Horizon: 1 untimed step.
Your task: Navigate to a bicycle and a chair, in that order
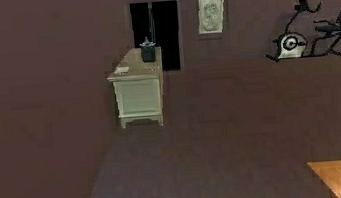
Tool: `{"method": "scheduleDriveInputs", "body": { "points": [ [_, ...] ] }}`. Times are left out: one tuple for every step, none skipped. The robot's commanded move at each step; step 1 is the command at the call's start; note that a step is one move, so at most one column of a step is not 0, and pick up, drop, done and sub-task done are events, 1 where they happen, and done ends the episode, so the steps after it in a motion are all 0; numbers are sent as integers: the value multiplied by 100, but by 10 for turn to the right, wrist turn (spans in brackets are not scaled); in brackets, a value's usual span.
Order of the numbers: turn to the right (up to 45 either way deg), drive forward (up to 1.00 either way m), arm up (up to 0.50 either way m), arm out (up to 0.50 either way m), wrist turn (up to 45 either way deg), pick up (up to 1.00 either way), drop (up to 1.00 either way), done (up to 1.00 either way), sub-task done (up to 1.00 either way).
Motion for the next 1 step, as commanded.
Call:
{"method": "scheduleDriveInputs", "body": {
  "points": [
    [240,0,0,0,0,0,0,0,0]
  ]
}}
